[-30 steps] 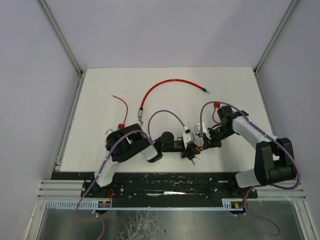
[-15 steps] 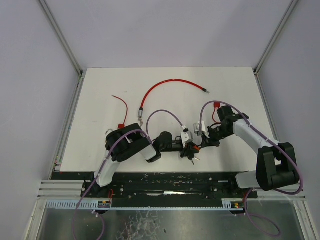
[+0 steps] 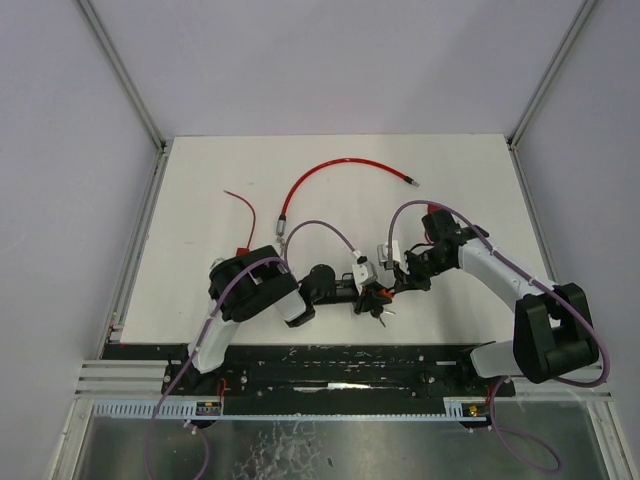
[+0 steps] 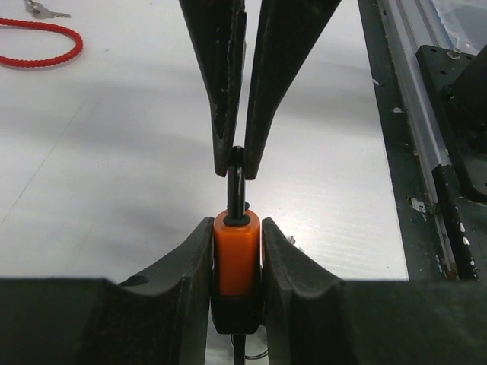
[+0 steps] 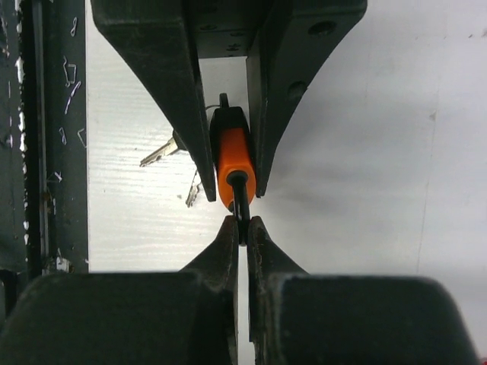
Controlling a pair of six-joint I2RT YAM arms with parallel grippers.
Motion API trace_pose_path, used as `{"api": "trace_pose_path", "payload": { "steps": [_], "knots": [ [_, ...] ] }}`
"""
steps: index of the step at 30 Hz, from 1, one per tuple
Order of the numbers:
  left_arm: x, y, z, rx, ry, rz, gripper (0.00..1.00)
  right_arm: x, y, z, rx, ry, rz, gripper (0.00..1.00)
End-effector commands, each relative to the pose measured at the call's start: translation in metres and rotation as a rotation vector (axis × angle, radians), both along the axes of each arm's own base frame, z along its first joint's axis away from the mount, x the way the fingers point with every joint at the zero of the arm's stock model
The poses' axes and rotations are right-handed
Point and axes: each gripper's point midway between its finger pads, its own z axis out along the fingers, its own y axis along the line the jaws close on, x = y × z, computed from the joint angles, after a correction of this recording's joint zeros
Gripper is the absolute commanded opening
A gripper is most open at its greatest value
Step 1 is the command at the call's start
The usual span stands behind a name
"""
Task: Lock with the key
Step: Lock the lock.
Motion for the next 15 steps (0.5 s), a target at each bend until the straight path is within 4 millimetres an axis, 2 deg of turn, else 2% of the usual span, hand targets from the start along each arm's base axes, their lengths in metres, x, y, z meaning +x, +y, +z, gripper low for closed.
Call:
{"api": "trace_pose_path", "payload": {
  "steps": [1, 8, 15],
  "knots": [
    [0.015, -0.008, 0.033, -0.100, -0.104, 0.067, 0.00, -0.038, 0.076, 0.045, 0.383, 0.102, 0.173, 0.00],
    [0.021, -0.002, 0.028, -0.087, -0.097, 0.093, 0.00, -0.049, 0.090, 0.041, 0.418, 0.162, 0.212, 0.00],
    [0.025, 0.003, 0.026, -0.085, -0.088, 0.111, 0.00, -0.071, 0.092, 0.029, 0.428, 0.273, 0.258, 0.00]
  ]
}}
